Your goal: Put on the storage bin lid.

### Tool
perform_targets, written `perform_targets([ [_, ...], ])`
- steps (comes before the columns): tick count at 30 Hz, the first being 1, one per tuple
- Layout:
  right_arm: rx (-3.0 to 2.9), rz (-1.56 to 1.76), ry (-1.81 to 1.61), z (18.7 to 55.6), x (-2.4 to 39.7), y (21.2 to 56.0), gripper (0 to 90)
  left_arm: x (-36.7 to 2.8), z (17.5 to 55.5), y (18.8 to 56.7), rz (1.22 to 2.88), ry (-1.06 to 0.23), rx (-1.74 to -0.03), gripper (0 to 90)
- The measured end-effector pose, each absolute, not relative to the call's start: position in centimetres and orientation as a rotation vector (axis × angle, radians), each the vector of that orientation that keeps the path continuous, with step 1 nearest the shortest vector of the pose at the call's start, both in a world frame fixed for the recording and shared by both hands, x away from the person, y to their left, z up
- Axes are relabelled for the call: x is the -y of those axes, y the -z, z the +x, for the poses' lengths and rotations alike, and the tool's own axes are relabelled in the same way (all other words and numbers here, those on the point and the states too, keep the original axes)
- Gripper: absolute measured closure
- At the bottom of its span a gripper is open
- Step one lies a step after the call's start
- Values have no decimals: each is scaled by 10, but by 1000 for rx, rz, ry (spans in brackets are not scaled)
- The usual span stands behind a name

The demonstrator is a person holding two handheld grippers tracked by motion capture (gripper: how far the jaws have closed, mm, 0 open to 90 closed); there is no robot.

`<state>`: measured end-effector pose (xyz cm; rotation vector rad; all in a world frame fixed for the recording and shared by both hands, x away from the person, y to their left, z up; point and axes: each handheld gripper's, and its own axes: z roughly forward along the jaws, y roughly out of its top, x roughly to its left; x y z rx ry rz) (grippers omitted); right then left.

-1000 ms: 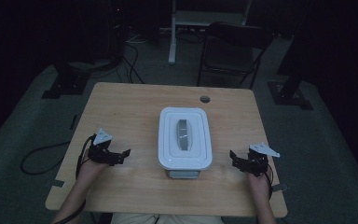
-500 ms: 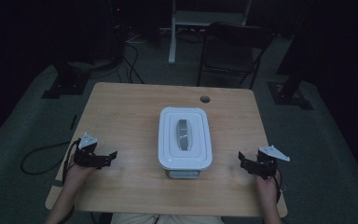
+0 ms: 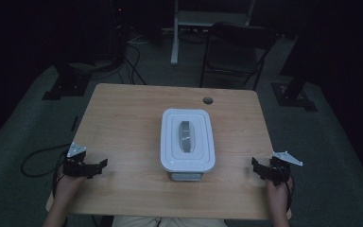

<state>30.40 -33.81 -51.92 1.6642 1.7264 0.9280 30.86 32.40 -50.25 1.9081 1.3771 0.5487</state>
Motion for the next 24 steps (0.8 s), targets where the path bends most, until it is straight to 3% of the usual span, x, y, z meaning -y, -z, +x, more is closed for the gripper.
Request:
perform_targets([
  [14,-1785,1724,-883,302,340,528,133,-344,303,511,1893,-548,-1533,5],
  [24,-1820,1695,-793,304,332,529,126,-344,306,520,1930,-559,-1555,5],
])
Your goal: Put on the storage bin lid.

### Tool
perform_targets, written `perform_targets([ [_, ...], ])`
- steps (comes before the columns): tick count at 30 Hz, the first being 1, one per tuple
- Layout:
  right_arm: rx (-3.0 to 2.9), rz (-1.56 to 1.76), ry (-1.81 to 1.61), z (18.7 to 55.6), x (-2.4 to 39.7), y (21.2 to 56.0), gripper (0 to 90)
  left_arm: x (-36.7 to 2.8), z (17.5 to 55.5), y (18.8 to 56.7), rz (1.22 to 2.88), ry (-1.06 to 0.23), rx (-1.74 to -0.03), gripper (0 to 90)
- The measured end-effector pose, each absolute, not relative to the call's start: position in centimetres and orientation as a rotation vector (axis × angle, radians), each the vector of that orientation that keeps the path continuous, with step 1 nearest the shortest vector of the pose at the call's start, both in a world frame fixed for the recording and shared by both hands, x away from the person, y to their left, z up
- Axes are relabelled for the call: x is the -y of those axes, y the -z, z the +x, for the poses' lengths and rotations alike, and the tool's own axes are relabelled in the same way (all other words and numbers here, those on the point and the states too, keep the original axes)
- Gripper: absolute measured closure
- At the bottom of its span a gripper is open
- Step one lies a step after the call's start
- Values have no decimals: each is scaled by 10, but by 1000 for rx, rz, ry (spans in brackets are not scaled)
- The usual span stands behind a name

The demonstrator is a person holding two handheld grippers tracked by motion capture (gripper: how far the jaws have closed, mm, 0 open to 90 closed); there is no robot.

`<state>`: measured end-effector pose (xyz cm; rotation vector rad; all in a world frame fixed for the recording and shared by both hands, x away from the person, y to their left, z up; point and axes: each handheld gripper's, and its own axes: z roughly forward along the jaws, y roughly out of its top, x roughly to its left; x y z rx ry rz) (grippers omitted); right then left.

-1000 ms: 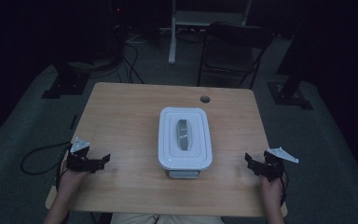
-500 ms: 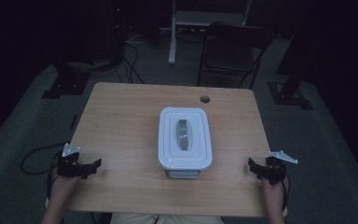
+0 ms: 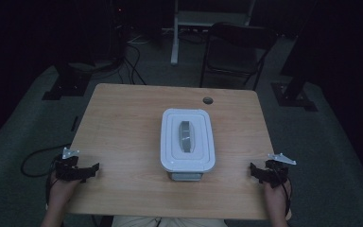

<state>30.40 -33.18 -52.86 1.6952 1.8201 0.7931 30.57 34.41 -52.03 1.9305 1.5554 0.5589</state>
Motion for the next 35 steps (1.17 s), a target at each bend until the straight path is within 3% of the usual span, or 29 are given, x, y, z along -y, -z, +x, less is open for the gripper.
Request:
perform_targets([
  [6,-1828,1688,-794,304,331,529,124,-343,307,524,1955,-622,-1540,4],
  [35,-1825,1694,-793,305,331,529,126,-339,321,524,1923,-639,-1583,5],
])
